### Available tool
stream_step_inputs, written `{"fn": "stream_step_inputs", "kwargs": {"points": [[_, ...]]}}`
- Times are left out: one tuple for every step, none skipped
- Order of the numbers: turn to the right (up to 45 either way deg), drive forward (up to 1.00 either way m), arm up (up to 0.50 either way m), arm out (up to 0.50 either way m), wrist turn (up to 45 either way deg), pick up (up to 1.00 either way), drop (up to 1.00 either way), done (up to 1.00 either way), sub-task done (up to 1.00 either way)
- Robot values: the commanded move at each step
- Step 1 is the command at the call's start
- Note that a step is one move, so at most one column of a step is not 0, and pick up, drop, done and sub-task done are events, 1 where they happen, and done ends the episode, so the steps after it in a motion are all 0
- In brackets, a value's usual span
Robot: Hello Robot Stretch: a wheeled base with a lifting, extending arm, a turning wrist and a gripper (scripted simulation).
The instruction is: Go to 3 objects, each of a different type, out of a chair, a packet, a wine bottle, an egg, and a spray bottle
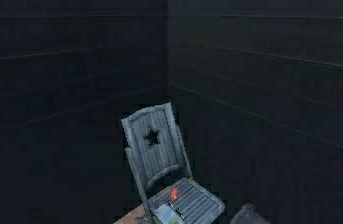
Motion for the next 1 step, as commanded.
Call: {"fn": "stream_step_inputs", "kwargs": {"points": [[0.0, 0.00, 0.00, 0.00, 0.0, 0.00, 0.00, 0.00, 1.00]]}}
